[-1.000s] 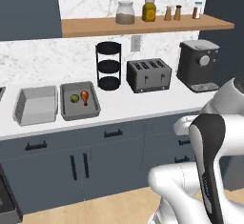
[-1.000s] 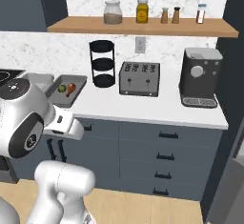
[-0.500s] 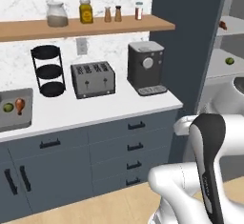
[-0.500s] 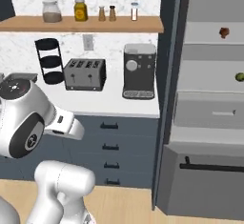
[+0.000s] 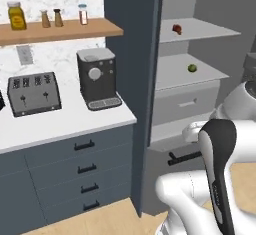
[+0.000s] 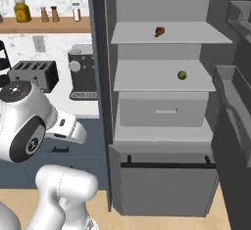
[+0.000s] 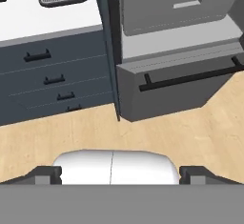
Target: Place one lime and one chicken drumstick in each tupperware on the nearby counter, to pack two identical lunches.
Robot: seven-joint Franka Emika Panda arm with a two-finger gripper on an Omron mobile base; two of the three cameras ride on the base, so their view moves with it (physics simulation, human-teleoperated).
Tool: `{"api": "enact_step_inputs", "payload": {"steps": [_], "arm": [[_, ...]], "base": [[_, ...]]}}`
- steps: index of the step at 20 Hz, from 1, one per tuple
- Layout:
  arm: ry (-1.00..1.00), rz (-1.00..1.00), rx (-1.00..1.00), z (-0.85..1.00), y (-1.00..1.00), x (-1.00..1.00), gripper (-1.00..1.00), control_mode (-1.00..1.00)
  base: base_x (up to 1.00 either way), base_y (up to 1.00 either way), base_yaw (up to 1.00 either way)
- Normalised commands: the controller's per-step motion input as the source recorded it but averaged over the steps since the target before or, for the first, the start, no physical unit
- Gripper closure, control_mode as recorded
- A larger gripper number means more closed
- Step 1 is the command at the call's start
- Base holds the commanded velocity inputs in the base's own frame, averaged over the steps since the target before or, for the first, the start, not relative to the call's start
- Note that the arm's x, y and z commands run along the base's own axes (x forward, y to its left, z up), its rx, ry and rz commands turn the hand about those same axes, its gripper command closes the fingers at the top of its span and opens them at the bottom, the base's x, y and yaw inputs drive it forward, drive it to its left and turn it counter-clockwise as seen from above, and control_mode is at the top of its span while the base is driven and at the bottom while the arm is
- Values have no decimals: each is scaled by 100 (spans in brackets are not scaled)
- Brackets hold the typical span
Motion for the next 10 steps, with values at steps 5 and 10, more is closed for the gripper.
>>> {"api": "enact_step_inputs", "payload": {"steps": [5, 10], "arm": [[0, 0, 0, 0, 0, 0, -100, 100], [0, 0, 0, 0, 0, 0, -100, 100]], "base": [[0, -100, -11], [5, -71, -1]]}}
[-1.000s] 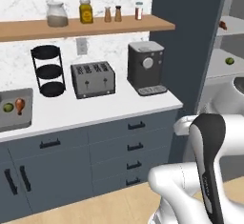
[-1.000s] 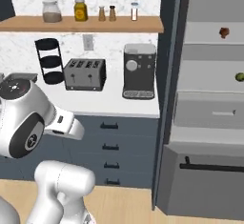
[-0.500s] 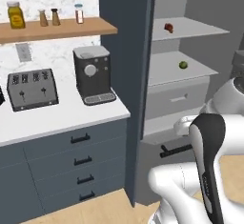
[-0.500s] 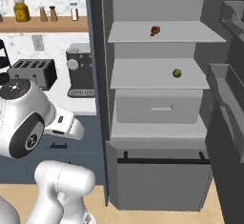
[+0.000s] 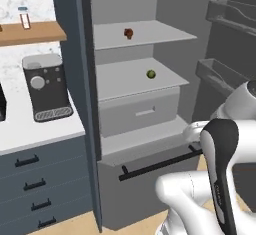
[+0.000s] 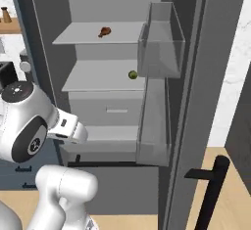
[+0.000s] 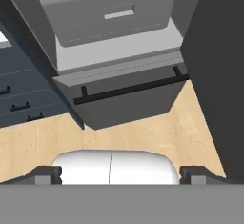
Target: Place one lime and one chicken drumstick in each tupperware on the nearby counter, to pack two identical lunches.
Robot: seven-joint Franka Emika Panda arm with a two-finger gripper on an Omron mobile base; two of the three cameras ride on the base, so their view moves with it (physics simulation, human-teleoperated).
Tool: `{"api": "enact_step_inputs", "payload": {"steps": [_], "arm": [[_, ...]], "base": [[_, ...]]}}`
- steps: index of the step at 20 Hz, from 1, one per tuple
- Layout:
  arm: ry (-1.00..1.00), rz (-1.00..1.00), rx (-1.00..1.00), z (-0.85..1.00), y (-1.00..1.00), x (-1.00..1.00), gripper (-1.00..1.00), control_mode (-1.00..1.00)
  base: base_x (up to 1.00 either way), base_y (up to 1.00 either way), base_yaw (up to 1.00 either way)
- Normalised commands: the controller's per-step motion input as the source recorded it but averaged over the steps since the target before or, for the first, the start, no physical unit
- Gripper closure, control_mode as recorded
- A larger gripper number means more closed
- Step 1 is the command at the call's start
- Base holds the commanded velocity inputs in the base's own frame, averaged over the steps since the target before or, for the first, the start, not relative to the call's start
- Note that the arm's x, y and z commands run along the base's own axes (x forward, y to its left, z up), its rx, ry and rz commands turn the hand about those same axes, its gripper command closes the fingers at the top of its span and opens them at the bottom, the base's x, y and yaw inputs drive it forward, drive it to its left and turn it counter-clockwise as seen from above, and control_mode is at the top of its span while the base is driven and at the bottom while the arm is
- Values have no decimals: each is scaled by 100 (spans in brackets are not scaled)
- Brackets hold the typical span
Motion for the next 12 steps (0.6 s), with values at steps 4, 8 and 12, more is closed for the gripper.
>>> {"api": "enact_step_inputs", "payload": {"steps": [4, 8, 12], "arm": [[0, 0, 0, 0, 0, 0, -100, 100], [0, 0, 0, 0, 0, 0, -100, 100], [0, 0, 0, 0, 0, 0, -100, 100]], "base": [[33, -19, 1], [60, 0, 7], [66, -9, 6]]}}
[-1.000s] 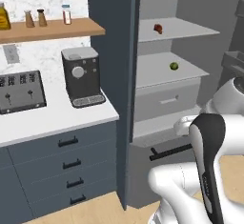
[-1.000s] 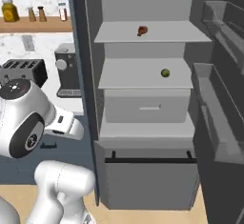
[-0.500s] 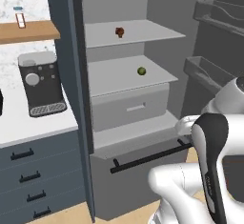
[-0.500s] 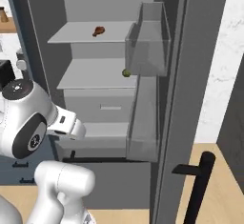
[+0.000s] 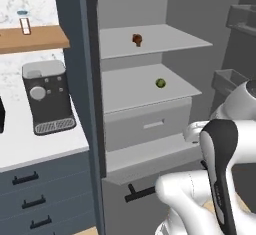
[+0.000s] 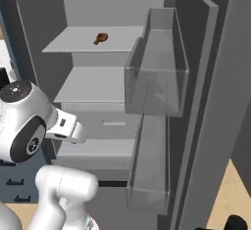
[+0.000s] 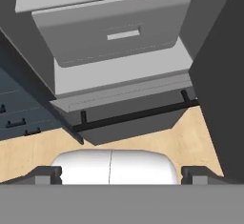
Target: Place one lime and one chicken drumstick in each tupperware on the nearby counter, to pack two identical lunches.
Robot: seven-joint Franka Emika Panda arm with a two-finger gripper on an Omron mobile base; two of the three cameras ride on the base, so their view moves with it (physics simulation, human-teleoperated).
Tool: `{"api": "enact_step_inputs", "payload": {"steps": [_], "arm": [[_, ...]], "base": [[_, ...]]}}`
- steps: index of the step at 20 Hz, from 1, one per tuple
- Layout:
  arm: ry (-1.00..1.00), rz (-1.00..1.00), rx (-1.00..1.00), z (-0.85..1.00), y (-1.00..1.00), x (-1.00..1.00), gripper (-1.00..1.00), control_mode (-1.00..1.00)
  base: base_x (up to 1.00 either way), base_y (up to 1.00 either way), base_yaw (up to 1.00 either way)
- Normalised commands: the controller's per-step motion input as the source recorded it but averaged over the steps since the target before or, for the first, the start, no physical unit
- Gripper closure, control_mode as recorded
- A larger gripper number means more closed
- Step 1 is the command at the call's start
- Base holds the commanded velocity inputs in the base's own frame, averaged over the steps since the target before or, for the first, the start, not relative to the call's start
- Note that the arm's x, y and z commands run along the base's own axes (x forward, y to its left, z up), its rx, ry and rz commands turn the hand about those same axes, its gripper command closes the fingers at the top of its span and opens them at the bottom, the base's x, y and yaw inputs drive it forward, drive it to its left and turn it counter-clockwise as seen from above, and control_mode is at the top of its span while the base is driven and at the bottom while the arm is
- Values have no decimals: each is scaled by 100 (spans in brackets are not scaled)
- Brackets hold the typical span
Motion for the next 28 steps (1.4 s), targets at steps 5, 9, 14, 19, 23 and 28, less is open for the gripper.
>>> {"api": "enact_step_inputs", "payload": {"steps": [5, 9, 14, 19, 23, 28], "arm": [[0, 0, 0, 0, 0, 0, -100, 100], [0, 0, 0, 0, 0, 0, -100, 100], [0, 0, 0, 0, 0, 0, -100, 100], [0, 0, 0, 0, 0, 0, -100, 100], [0, 0, 0, 0, 0, 0, -100, 100], [-8, 0, -2, -36, 4, 15, -100, -100]], "base": [[43, -55, 8], [35, -42, 11], [54, 5, 10], [44, 15, 5], [9, 1, 2], [0, 2, 0]]}}
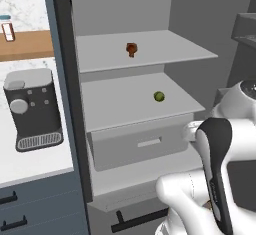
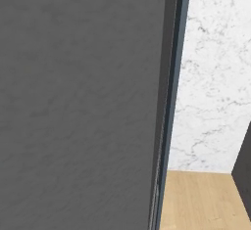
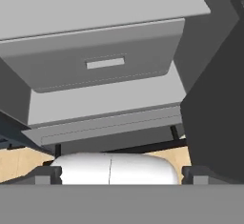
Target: Place one lime and one chicken drumstick in each tupperware on the nearby counter, to pack two identical lunches.
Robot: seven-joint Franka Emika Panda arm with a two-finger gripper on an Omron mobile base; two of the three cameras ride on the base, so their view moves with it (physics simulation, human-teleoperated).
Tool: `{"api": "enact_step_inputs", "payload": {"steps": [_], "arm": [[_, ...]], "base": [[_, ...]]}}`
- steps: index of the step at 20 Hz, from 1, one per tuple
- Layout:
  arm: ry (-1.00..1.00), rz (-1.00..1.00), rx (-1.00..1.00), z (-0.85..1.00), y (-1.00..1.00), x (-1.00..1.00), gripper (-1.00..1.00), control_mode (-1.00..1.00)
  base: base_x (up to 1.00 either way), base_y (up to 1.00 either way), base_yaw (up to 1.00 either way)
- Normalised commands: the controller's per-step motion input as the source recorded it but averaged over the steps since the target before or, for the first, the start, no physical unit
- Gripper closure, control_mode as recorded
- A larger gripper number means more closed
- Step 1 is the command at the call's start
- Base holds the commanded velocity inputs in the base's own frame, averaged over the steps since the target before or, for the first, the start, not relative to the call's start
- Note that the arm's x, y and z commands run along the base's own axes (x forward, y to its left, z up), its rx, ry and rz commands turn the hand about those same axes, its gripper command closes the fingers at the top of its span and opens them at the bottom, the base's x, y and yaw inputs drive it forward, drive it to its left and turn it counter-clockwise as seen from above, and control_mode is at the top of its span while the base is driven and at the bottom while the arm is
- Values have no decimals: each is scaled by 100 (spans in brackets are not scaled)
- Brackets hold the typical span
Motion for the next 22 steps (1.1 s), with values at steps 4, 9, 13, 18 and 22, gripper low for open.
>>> {"api": "enact_step_inputs", "payload": {"steps": [4, 9, 13, 18, 22], "arm": [[-12, 0, -1, -36, 5, 69, -100, -100], [-12, 0, 0, -28, 0, 75, -100, -100], [-2, 0, 0, -23, 0, 81, -100, -100], [1, -1, 2, -4, 0, 69, -100, -100], [1, 0, 0, 0, -1, 58, -100, -100]], "base": [[0, 0, 0], [0, 0, 0], [0, 0, 0], [0, 0, 0], [0, 0, 0]]}}
